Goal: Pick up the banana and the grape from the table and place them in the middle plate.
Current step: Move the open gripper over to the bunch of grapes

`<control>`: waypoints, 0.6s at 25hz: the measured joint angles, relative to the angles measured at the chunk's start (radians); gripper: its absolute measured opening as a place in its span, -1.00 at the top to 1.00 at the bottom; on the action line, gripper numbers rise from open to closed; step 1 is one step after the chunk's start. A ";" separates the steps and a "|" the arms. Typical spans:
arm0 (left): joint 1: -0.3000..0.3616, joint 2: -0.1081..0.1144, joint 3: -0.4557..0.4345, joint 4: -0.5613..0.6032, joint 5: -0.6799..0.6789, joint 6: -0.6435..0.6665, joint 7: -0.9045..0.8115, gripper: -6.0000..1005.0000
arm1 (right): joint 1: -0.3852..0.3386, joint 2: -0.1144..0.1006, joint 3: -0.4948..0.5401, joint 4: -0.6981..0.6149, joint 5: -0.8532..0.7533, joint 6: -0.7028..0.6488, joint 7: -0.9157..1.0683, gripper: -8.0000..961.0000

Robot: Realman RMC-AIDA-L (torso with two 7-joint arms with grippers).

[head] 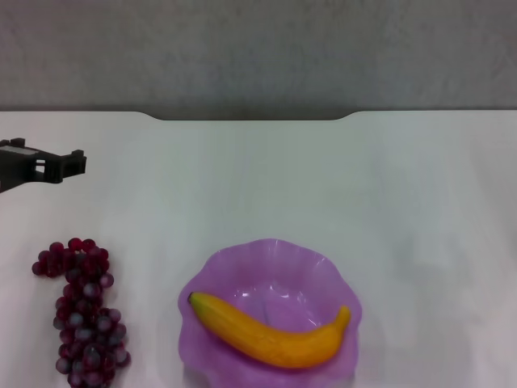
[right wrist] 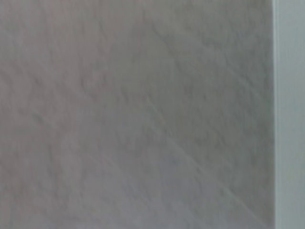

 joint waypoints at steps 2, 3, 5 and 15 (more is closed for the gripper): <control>-0.001 0.000 -0.005 0.000 0.000 -0.008 0.000 -0.75 | 0.010 0.000 0.000 0.046 -0.002 -0.024 -0.001 -0.40; -0.001 0.000 -0.006 0.000 0.000 -0.013 0.000 -0.75 | 0.014 0.000 0.000 0.068 -0.001 -0.035 -0.001 -0.40; -0.007 -0.001 -0.011 0.000 0.000 -0.032 -0.001 -0.75 | 0.022 0.000 -0.001 0.105 0.001 -0.047 0.001 -0.40; -0.040 -0.002 -0.047 0.000 0.001 -0.132 -0.010 -0.75 | 0.047 0.001 -0.016 0.201 0.003 -0.089 0.004 -0.40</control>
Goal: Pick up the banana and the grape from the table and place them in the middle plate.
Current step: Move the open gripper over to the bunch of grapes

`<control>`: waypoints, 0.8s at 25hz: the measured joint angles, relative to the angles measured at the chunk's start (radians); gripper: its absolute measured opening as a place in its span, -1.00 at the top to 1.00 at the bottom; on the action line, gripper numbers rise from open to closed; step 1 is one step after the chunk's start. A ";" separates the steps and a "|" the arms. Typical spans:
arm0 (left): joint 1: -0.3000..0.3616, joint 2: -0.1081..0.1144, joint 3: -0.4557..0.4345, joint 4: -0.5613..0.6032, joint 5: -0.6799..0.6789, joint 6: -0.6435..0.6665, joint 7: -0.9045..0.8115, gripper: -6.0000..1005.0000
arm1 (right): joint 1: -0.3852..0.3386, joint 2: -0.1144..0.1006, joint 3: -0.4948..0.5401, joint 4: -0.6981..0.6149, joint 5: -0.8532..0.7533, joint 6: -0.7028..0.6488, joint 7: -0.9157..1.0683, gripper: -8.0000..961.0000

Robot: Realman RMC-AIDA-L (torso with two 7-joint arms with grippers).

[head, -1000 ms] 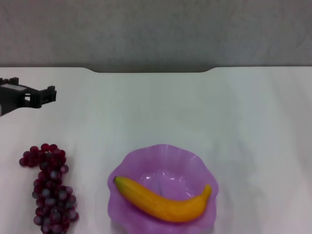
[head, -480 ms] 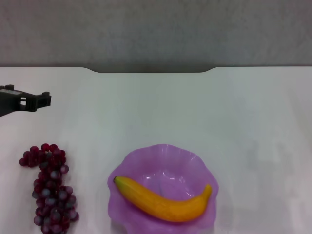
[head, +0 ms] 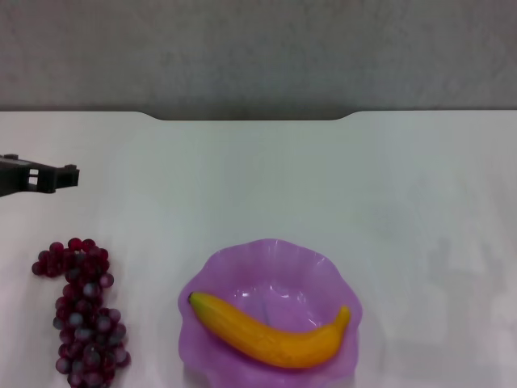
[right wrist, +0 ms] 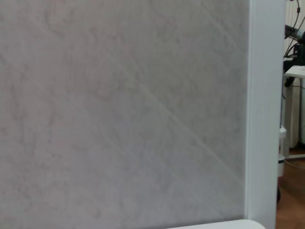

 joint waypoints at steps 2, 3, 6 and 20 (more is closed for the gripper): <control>-0.012 0.000 -0.013 0.002 0.000 -0.039 -0.009 -0.75 | 0.002 0.000 -0.006 0.003 0.000 0.000 0.000 -0.40; -0.018 0.000 -0.018 0.004 0.000 -0.055 -0.012 -0.75 | 0.003 0.000 -0.009 0.003 0.000 0.000 0.000 -0.40; -0.051 0.001 -0.040 0.025 0.000 -0.130 -0.025 -0.75 | 0.003 0.000 -0.011 0.003 0.000 0.000 0.000 -0.40; -0.148 0.004 -0.046 0.116 0.000 -0.339 -0.026 -0.75 | 0.015 0.000 -0.031 -0.001 0.001 0.003 0.000 -0.40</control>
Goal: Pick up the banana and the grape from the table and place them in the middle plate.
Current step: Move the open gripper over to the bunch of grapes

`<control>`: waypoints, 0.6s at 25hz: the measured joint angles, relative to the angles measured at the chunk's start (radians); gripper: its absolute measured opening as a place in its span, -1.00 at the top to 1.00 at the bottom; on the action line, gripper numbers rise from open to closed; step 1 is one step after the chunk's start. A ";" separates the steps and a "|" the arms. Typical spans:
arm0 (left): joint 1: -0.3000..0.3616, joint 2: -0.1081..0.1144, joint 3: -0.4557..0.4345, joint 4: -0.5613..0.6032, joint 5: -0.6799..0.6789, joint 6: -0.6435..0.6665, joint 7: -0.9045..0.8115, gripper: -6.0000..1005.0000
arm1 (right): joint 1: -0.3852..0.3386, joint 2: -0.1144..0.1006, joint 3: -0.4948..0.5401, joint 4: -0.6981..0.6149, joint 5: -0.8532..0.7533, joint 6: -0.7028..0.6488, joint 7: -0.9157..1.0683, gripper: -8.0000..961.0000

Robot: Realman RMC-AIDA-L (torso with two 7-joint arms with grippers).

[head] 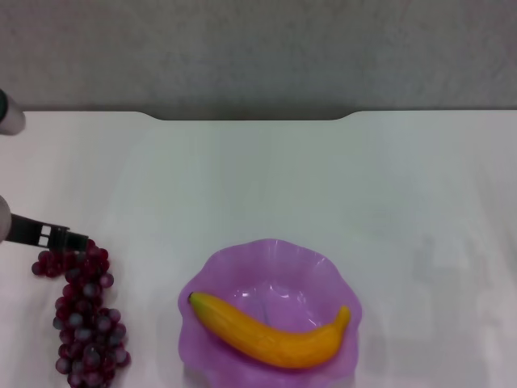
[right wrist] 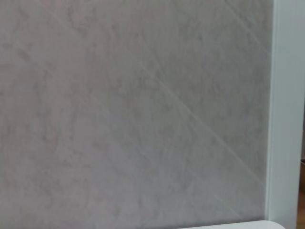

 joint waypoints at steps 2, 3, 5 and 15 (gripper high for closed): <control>-0.014 0.000 0.005 0.022 0.000 -0.009 0.002 -0.75 | 0.000 0.000 -0.004 -0.001 0.000 0.000 0.000 -0.40; -0.022 0.000 0.011 0.036 0.000 -0.014 0.003 -0.75 | 0.000 0.000 -0.005 -0.002 0.000 0.000 0.000 -0.40; -0.037 -0.001 0.025 0.062 0.000 -0.019 0.005 -0.75 | 0.000 0.000 -0.006 -0.003 0.000 -0.001 0.000 -0.40; -0.102 -0.003 0.050 0.190 -0.007 -0.015 0.011 -0.75 | 0.012 -0.001 -0.009 -0.005 0.000 0.003 0.000 -0.40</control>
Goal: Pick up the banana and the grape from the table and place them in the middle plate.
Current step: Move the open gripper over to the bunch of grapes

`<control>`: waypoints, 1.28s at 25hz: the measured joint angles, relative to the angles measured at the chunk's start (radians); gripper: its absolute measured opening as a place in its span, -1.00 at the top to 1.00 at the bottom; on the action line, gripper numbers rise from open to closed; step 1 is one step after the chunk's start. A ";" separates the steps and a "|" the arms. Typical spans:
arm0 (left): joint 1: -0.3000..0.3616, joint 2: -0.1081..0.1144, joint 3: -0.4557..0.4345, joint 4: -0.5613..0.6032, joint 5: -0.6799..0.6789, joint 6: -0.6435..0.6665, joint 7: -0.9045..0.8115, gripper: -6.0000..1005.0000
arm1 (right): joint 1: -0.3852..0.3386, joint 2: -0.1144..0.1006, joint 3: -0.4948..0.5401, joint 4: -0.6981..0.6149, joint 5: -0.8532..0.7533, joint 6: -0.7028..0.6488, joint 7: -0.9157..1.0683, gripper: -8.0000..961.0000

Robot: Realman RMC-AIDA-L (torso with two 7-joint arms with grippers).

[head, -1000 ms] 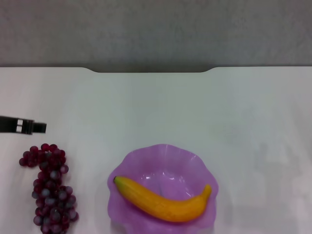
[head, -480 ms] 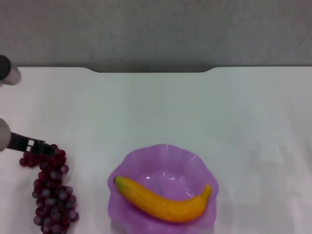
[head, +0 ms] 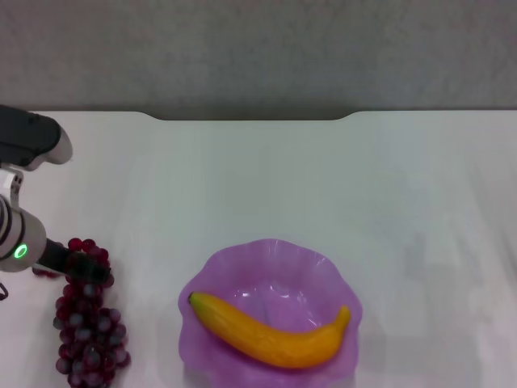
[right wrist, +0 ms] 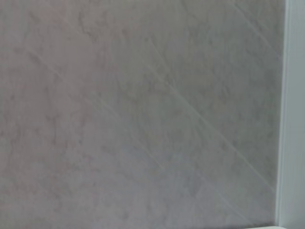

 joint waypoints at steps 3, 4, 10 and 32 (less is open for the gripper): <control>-0.012 0.000 0.000 0.026 -0.001 0.002 0.002 -0.75 | 0.001 0.000 -0.004 0.000 0.000 0.001 0.000 -0.40; -0.016 0.000 0.001 0.039 -0.001 0.004 0.002 -0.75 | 0.001 0.000 -0.005 0.000 0.000 0.001 0.000 -0.40; -0.036 -0.002 0.006 0.088 -0.006 0.012 0.009 -0.71 | 0.002 0.000 -0.007 0.000 0.000 0.002 0.000 -0.40; -0.101 -0.001 0.027 0.232 -0.037 0.059 0.020 -0.54 | 0.007 0.000 -0.011 0.001 0.000 0.002 0.000 -0.40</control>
